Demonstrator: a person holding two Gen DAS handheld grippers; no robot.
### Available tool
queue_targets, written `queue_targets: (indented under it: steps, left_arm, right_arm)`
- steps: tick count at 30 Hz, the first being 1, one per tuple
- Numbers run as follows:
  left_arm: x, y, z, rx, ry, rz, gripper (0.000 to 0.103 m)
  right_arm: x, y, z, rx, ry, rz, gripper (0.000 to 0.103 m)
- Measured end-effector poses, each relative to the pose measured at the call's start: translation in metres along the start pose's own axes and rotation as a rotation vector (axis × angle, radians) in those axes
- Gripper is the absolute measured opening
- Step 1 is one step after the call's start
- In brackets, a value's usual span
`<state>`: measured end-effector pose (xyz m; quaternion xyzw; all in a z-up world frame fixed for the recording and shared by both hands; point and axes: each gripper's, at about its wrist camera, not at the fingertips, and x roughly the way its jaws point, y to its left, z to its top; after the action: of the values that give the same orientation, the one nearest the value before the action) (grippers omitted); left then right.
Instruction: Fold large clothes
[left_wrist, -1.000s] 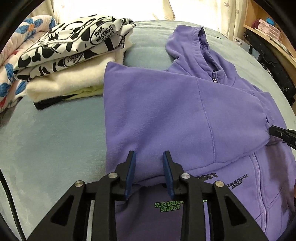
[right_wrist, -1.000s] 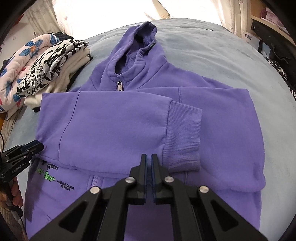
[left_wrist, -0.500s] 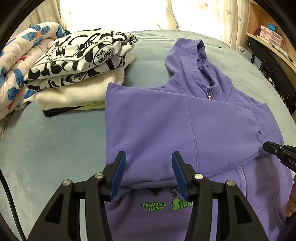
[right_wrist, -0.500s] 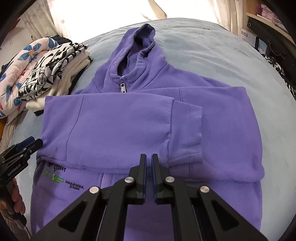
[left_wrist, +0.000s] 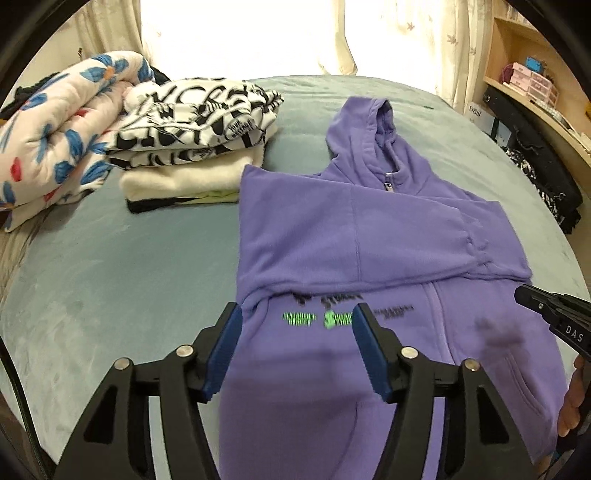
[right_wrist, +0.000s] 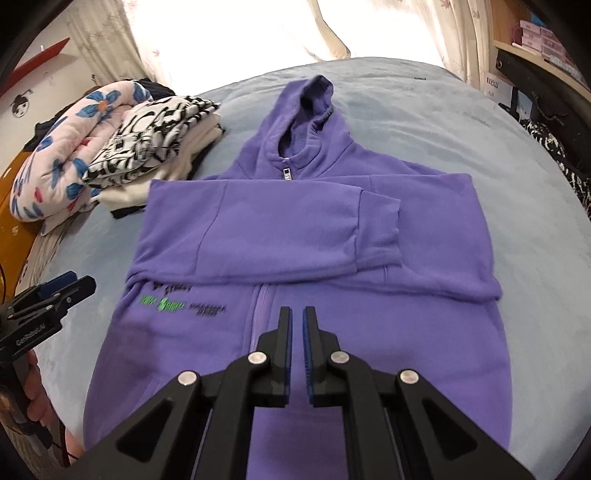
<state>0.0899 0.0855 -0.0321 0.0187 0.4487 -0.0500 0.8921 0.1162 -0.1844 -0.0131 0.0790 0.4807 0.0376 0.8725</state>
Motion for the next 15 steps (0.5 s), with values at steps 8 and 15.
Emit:
queue_targets:
  steps: [8,15]
  left_arm:
    - [-0.062,0.015,-0.040,-0.017,-0.033,0.008,0.061]
    - [-0.095,0.038,-0.078,-0.050,-0.032,0.040,0.062]
  right_arm:
    - [-0.053,-0.002,-0.034,0.015,-0.064,-0.025,0.039]
    - [-0.097,-0.006,-0.065,0.014,-0.100,-0.055,0.039]
